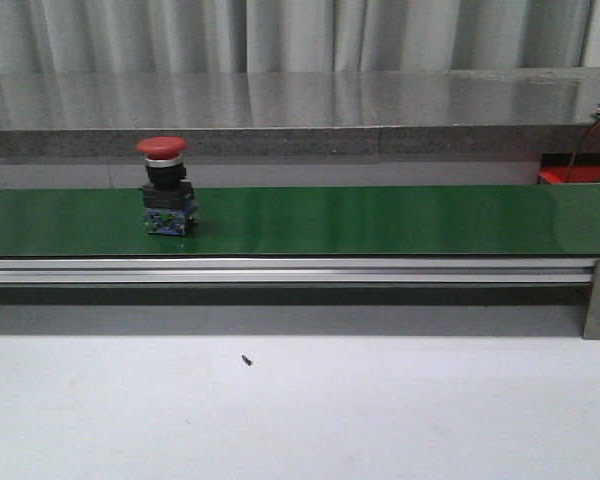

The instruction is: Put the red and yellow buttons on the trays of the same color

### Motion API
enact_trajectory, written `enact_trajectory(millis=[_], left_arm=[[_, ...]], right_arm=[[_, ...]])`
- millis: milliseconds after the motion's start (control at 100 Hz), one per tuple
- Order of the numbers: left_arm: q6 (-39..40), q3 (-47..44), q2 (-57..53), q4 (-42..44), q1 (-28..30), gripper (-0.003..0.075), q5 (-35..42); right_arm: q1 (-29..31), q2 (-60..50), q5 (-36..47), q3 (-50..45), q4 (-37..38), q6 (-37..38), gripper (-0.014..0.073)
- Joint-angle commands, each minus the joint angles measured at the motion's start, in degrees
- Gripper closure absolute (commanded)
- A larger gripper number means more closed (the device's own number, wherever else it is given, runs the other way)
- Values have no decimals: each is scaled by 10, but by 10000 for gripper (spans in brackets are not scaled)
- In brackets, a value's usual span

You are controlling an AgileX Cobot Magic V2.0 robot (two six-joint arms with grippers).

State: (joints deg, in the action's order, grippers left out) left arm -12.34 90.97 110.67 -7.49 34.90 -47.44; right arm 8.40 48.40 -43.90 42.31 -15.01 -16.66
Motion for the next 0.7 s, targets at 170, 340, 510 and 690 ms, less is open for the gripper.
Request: enact_trajectory(millis=[170, 340, 510, 690], left_arm=[[-22, 18, -84, -33, -82, 657, -64], [-22, 18, -84, -37, -139, 657, -91], [-22, 18, -84, -37, -187, 656, -89], [-22, 17, -81, -45, -208, 649, -88]], right_arm=[[0, -5, 26, 15, -8, -4, 664], [0, -5, 26, 15, -8, -4, 664], [0, -5, 26, 15, -8, -4, 664], [0, -5, 26, 15, -8, -4, 664]])
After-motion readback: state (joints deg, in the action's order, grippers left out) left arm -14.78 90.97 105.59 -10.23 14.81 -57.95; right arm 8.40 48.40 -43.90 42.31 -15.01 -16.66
